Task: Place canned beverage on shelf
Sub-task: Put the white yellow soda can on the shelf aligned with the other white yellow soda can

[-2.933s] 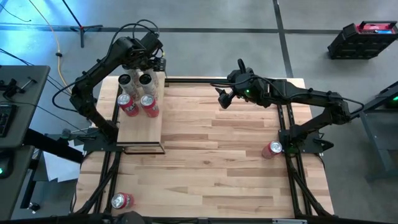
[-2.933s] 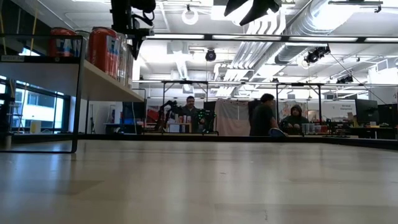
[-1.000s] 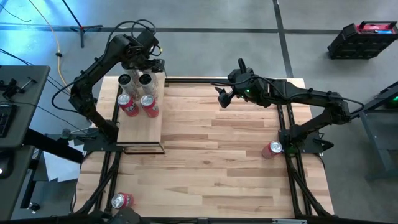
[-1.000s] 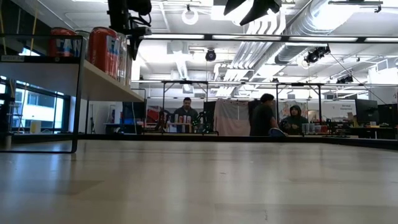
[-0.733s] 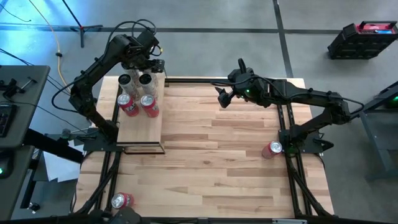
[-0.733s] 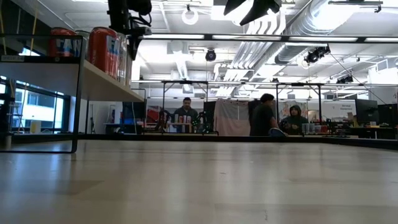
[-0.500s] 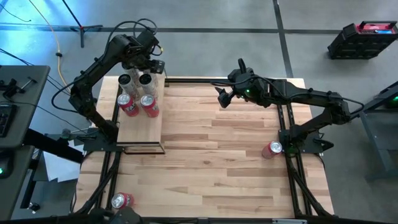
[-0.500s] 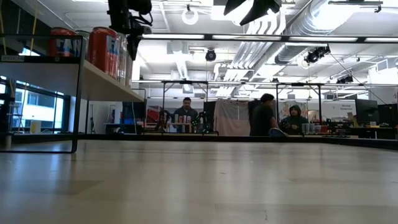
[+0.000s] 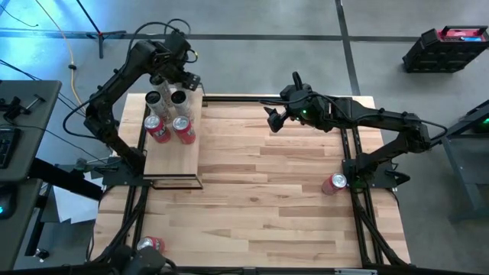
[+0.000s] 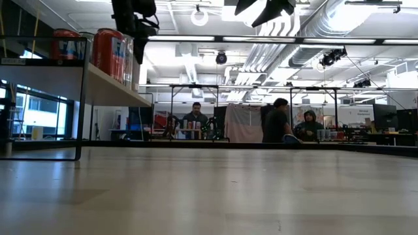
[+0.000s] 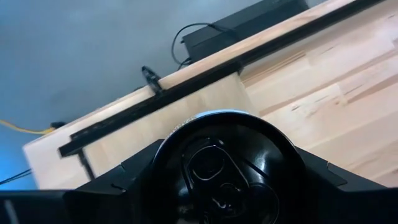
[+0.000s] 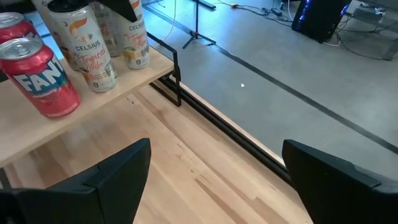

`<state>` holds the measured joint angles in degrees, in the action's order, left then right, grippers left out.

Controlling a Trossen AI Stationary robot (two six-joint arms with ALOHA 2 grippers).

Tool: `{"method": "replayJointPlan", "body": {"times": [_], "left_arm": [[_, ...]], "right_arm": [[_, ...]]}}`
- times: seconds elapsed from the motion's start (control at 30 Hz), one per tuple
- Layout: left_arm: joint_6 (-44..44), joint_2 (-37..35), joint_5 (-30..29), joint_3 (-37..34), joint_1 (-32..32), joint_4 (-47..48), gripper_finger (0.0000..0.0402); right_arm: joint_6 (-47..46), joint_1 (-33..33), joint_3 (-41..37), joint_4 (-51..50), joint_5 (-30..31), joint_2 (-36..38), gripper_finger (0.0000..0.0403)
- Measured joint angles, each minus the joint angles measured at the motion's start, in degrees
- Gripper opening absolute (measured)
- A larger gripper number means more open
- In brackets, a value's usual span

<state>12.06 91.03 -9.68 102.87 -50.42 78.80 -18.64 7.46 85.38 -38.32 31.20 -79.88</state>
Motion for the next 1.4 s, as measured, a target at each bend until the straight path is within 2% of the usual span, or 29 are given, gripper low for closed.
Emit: {"method": "replayJointPlan", "body": {"times": [0.37, 0.67, 1.1, 1.4], "left_arm": [[-1.84, 0.06, 2.11, -0.04, -0.96, -0.78, 0.0246], [-2.75, 0.06, 1.87, -0.04, -0.94, -0.60, 0.0284], [-3.26, 0.04, 3.87, -0.04, -0.94, -0.73, 0.0292], [-3.17, 0.04, 4.22, -0.04, -0.92, -0.13, 0.0313]], "right_arm": [[-0.84, 0.40, 0.00, -0.46, 0.11, 0.00, 0.0348], [-0.81, 0.81, 0.00, -0.38, 0.24, 0.00, 0.0348], [-0.82, 0.81, 0.00, -0.34, 0.26, 0.00, 0.0348], [-0.84, 0.81, 0.00, -0.31, 0.26, 0.00, 0.0348]]}}
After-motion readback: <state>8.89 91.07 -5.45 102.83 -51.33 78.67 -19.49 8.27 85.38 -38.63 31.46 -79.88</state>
